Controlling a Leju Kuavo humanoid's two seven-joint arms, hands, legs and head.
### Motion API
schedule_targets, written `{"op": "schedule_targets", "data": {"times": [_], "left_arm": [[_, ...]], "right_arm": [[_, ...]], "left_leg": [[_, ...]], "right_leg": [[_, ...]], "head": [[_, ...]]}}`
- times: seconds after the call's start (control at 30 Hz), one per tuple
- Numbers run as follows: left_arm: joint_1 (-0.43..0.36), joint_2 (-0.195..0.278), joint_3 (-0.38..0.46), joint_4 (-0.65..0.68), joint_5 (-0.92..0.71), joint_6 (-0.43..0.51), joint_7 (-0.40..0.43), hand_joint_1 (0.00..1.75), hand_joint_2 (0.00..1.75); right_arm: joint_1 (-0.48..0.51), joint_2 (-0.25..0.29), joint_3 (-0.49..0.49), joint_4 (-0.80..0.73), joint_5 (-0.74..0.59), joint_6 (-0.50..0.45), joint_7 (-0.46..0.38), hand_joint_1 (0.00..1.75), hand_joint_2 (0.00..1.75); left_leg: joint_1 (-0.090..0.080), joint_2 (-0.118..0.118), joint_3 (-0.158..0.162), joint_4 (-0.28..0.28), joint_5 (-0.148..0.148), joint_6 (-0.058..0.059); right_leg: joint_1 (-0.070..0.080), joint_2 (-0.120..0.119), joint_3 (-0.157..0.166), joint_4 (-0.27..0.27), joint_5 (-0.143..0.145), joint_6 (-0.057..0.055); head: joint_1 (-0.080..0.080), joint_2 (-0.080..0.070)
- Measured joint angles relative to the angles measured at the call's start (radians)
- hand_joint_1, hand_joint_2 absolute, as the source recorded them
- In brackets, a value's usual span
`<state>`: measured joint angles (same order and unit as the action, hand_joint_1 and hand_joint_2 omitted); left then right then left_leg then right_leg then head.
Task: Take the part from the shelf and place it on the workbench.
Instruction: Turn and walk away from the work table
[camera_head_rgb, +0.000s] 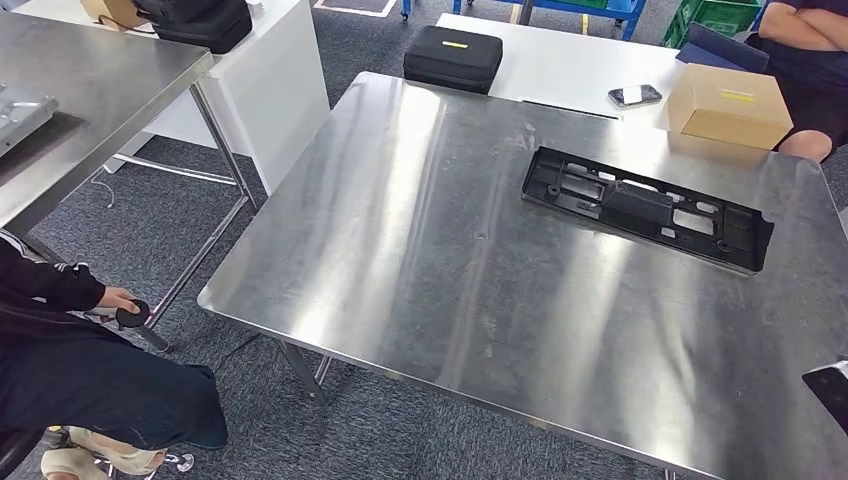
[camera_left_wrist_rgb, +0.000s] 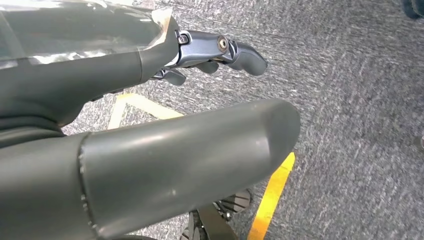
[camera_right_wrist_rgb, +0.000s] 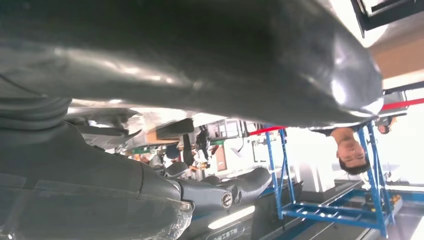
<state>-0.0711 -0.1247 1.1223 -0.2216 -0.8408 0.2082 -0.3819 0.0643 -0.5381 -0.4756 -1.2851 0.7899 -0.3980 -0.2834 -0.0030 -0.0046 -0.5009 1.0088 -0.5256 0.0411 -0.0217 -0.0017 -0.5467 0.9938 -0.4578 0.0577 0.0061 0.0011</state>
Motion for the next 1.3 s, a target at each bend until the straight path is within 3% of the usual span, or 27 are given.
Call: {"op": "schedule_targets", "data": {"times": [0.07, 0.13, 0.23, 0.3, 0.37, 0.4, 0.43, 0.5, 0.53, 0.6, 0.67, 0.73, 0.77, 0.8, 0.83, 0.87, 0.93, 1.0, 1.07, 1.13, 1.2, 1.27, 1.3], "left_arm": [[0.0, -0.001, 0.0, 0.0, 0.0, -0.002, 0.0, 0.0, 0.0], [-0.001, -0.001, 0.0, 0.0, 0.0, -0.002, 0.0, 0.0, 0.0], [-0.001, 0.0, 0.0, 0.0, 0.0, -0.003, 0.0, 0.0, 0.0], [-0.001, 0.0, 0.0, 0.0, 0.0, -0.005, 0.0, 0.0, 0.0], [-0.001, -0.001, 0.0, 0.0, -0.002, -0.007, 0.0, 0.0, 0.0], [-0.001, -0.001, 0.0, 0.0, -0.003, -0.008, 0.0, 0.0, 0.0], [-0.001, -0.001, 0.0, 0.0, -0.005, -0.008, 0.0, 0.0, 0.0], [-0.001, 0.0, 0.0, 0.0, -0.006, -0.009, 0.0, 0.0, 0.0], [-0.001, 0.0, 0.0, 0.0, -0.007, -0.01, 0.0, 0.0, 0.0], [0.0, 0.002, 0.0, 0.0, -0.008, -0.01, 0.0, 0.0, 0.0], [0.001, 0.003, 0.0, 0.0, -0.008, -0.01, 0.0, 0.0, 0.0], [0.001, 0.003, 0.0, 0.0, -0.009, -0.01, 0.0, 0.0, 0.0], [0.001, 0.003, 0.0, 0.0, -0.009, -0.01, 0.0, 0.0, 0.0], [0.001, 0.003, 0.0, 0.0, -0.009, -0.01, 0.0, 0.0, 0.0], [0.001, 0.003, 0.0, 0.0, -0.009, -0.01, 0.0, 0.0, 0.0], [0.001, 0.003, 0.0, 0.0, -0.009, -0.01, 0.0, 0.0, 0.0], [0.001, 0.004, 0.0, 0.0, -0.01, -0.01, 0.0, 0.0, 0.0], [0.0, 0.005, -0.001, 0.0, -0.011, -0.01, 0.0, 0.0, 0.0], [0.0, 0.006, -0.001, 0.0, -0.012, -0.01, -0.001, 0.0, 0.0], [0.0, 0.005, -0.001, 0.0, -0.012, -0.009, -0.001, 0.0, 0.0], [0.0, 0.006, -0.001, 0.0, -0.011, -0.008, -0.001, 0.0, 0.0], [0.001, 0.008, 0.0, 0.0, -0.009, -0.008, 0.0, 0.0, 0.0], [0.001, 0.008, 0.0, 0.0, -0.007, -0.007, 0.0, 0.0, 0.0]], "right_arm": [[0.007, 0.002, -0.01, -0.004, 0.0, -0.003, 0.0, 0.0, 0.0], [0.012, 0.004, -0.016, -0.005, 0.0, -0.005, 0.0, 0.0, 0.0], [0.017, 0.009, -0.019, -0.005, -0.001, -0.006, 0.0, 0.0, 0.0], [0.022, 0.014, -0.021, -0.005, -0.001, -0.006, 0.0, 0.0, 0.0], [0.027, 0.016, -0.028, -0.006, -0.004, -0.006, 0.0, 0.0, 0.0], [0.029, 0.016, -0.034, -0.008, -0.005, -0.005, 0.0, 0.0, 0.0], [0.03, 0.016, -0.039, -0.01, -0.007, -0.004, -0.001, 0.0, 0.0], [0.037, 0.018, -0.051, -0.015, -0.011, 0.002, -0.004, 0.0, 0.0], [0.041, 0.02, -0.056, -0.017, -0.013, 0.005, -0.006, 0.0, 0.0], [0.05, 0.026, -0.065, -0.022, -0.016, 0.01, -0.009, 0.0, 0.0], [0.056, 0.032, -0.07, -0.031, -0.016, 0.013, -0.01, 0.0, 0.0], [0.062, 0.039, -0.078, -0.043, -0.013, 0.016, -0.011, 0.0, 0.0], [0.064, 0.044, -0.082, -0.048, -0.01, 0.019, -0.011, 0.0, 0.0], [0.066, 0.049, -0.086, -0.051, -0.006, 0.022, -0.011, 0.0, 0.0], [0.069, 0.055, -0.089, -0.055, -0.001, 0.026, -0.01, 0.0, 0.0], [0.071, 0.061, -0.093, -0.059, 0.002, 0.029, -0.01, 0.0, 0.0], [0.074, 0.074, -0.105, -0.065, 0.007, 0.037, -0.012, 0.0, 0.0], [0.076, 0.086, -0.118, -0.067, 0.01, 0.046, -0.017, 0.0, 0.0], [0.08, 0.096, -0.13, -0.068, 0.012, 0.052, -0.024, 0.0, 0.0], [0.087, 0.103, -0.145, -0.067, 0.009, 0.058, -0.034, 0.0, 0.0], [0.091, 0.113, -0.163, -0.067, 0.006, 0.065, -0.045, 0.0, 0.0], [0.095, 0.129, -0.179, -0.066, 0.007, 0.073, -0.054, 0.0, 0.0], [0.096, 0.139, -0.185, -0.066, 0.008, 0.077, -0.058, 0.0, 0.0]], "left_leg": [[0.0, 0.002, -0.009, -0.009, 0.014, 0.015], [0.003, 0.006, -0.023, -0.019, 0.033, 0.033], [0.0, 0.01, -0.051, -0.019, 0.054, 0.039], [-0.001, 0.012, -0.066, -0.018, 0.065, 0.038], [0.0, 0.012, -0.082, -0.017, 0.078, 0.033], [0.0, 0.012, -0.089, -0.015, 0.084, 0.029], [0.0, 0.011, -0.095, -0.012, 0.089, 0.024], [-0.004, 0.009, -0.102, -0.008, 0.099, 0.012], [-0.005, 0.008, -0.104, -0.007, 0.104, 0.007], [-0.005, 0.005, -0.109, -0.002, 0.106, -0.002], [-0.002, 0.003, -0.129, 0.044, 0.054, -0.012], [0.001, 0.002, -0.166, 0.16, -0.042, -0.02], [0.002, 0.002, -0.183, 0.224, -0.078, -0.022], [0.004, 0.002, -0.189, 0.265, -0.092, -0.024], [0.005, 0.002, -0.178, 0.274, -0.088, -0.023], [0.005, 0.002, -0.149, 0.243, -0.067, -0.022], [0.005, 0.001, -0.055, 0.107, -0.02, -0.014], [0.002, 0.0, 0.003, 0.01, 0.001, -0.005], [-0.003, 0.0, 0.004, -0.006, 0.006, 0.003], [-0.002, 0.004, -0.005, -0.016, 0.022, 0.019], [0.0, 0.008, -0.019, -0.025, 0.041, 0.033], [-0.001, 0.011, -0.04, -0.025, 0.056, 0.037], [-0.002, 0.012, -0.051, -0.024, 0.063, 0.036]], "right_leg": [[0.0, 0.0, -0.01, 0.004, 0.0, 0.012], [-0.001, 0.001, -0.041, 0.061, -0.042, 0.008], [-0.003, 0.001, -0.106, 0.236, -0.138, 0.001], [-0.004, 0.001, -0.112, 0.287, -0.152, 0.012], [-0.008, 0.001, -0.056, 0.222, -0.119, 0.033], [-0.01, 0.001, -0.005, 0.147, -0.096, 0.043], [-0.01, 0.002, 0.046, 0.067, -0.081, 0.046], [-0.003, 0.007, 0.1, -0.025, -0.072, 0.035], [0.001, 0.009, 0.101, -0.034, -0.074, 0.026], [-0.005, 0.008, 0.085, -0.03, -0.067, 0.008], [-0.013, 0.005, 0.072, -0.029, -0.054, -0.015], [-0.01, 0.003, 0.058, -0.028, -0.039, -0.031], [-0.008, 0.002, 0.051, -0.027, -0.031, -0.033], [-0.006, 0.002, 0.043, -0.025, -0.025, -0.033], [-0.005, 0.002, 0.034, -0.021, -0.021, -0.031], [-0.004, 0.002, 0.027, -0.017, -0.018, -0.03], [-0.002, 0.002, 0.014, -0.006, -0.014, -0.027], [0.001, 0.002, 0.006, -0.001, -0.008, -0.018], [0.003, 0.002, 0.001, -0.002, 0.002, -0.004], [0.002, 0.002, -0.01, 0.009, -0.006, 0.005], [0.001, 0.002, -0.045, 0.084, -0.059, 0.001], [0.0, 0.002, -0.093, 0.214, -0.128, -0.003], [-0.001, 0.002, -0.105, 0.263, -0.146, 0.001]], "head": [[0.0, 0.0], [0.004, 0.0], [0.008, 0.0], [0.008, 0.0], [0.007, 0.0], [0.008, 0.0], [0.008, 0.0], [0.008, 0.0], [0.007, 0.0], [0.005, 0.0], [0.001, 0.0], [-0.002, 0.0], [-0.002, 0.0], [-0.002, 0.0], [-0.002, 0.0], [-0.002, 0.0], [-0.002, 0.0], [-0.002, 0.0], [-0.001, 0.0], [-0.001, 0.0], [0.003, 0.0], [0.006, 0.0], [0.005, 0.0]]}}
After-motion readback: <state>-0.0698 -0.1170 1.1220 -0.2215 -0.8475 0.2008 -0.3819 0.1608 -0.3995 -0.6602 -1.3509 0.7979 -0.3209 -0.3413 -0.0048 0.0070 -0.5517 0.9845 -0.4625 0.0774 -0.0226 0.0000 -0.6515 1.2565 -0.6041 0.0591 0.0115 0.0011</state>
